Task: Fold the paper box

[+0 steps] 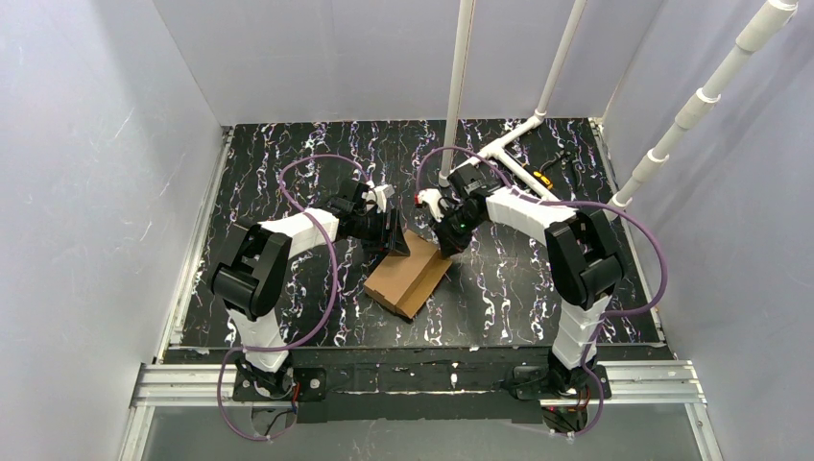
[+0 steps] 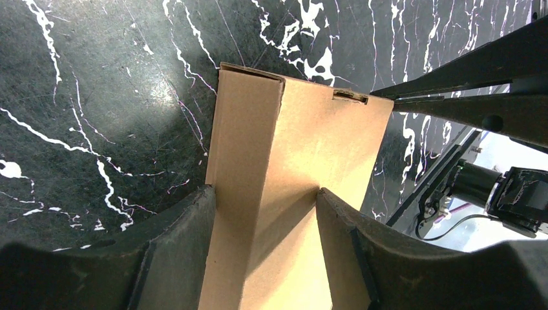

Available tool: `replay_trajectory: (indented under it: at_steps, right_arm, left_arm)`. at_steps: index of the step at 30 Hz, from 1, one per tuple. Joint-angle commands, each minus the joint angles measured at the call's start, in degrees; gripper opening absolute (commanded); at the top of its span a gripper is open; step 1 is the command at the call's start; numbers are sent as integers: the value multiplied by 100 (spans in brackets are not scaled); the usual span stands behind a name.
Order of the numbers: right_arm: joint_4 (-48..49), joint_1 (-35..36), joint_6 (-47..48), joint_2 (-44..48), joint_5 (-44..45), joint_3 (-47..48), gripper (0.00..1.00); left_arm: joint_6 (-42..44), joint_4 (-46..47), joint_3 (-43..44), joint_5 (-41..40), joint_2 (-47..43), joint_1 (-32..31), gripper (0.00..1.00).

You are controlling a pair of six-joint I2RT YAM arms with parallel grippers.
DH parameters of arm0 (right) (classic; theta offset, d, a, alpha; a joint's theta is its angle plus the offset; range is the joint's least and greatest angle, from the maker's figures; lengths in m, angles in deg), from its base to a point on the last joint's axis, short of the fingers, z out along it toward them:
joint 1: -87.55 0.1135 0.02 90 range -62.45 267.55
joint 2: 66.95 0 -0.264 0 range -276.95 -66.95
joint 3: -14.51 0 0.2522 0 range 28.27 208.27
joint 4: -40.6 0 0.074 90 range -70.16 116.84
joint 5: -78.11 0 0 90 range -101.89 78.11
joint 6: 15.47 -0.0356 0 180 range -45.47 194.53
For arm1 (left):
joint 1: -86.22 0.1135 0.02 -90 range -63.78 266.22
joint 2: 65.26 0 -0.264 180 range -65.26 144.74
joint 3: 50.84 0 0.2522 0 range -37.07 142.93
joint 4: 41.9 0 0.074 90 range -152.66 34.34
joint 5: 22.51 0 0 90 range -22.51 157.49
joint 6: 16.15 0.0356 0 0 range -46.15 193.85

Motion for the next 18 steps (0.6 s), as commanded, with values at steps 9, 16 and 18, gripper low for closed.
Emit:
replay_trajectory:
  at_steps: [9, 16, 18]
  right_arm:
    - [94, 165, 94, -37, -279, 403, 12]
    - [138, 124, 90, 187, -273, 259, 20]
    - [147, 115, 94, 263, -265, 220, 22]
  left_arm:
    - [-255, -304, 32, -415, 205, -110, 56]
    - [-283, -366, 44, -516, 142, -67, 57]
    - [-292, -368, 43, -520, 122, -50, 58]
